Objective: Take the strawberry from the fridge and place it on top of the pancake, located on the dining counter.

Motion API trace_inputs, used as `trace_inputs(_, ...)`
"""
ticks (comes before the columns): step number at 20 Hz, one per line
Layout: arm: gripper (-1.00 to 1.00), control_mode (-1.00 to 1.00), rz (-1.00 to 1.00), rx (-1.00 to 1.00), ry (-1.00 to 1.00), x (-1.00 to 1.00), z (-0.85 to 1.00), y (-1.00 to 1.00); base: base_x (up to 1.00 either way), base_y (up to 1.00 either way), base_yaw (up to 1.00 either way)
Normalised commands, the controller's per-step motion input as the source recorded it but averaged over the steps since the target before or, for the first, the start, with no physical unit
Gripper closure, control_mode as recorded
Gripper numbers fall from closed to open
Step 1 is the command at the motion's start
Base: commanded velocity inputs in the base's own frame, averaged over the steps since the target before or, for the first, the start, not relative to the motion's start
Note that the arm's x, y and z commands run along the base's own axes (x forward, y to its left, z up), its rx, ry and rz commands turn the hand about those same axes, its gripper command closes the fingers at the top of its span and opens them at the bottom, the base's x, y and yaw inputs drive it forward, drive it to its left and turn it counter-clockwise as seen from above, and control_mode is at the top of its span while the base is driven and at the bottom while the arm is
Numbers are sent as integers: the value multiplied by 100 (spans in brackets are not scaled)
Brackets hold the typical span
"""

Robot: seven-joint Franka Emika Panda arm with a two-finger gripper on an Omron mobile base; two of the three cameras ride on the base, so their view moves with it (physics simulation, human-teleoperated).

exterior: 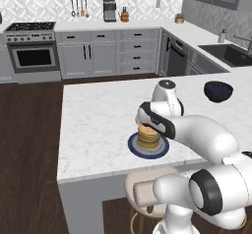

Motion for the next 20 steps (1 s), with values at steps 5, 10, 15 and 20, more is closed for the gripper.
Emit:
trace_inputs(5, 100, -100, 0, -1, 7, -8, -1, 0, 0, 0, 0)
trace_inputs(10, 100, -100, 0, 0, 0, -33, -5, 1, 0, 0, 0)
trace_inputs(15, 100, -100, 0, 0, 0, -4, -18, 8, 0, 0, 0)
trace_inputs(20, 100, -100, 0, 0, 1, 21, -10, 0, 0, 0, 0)
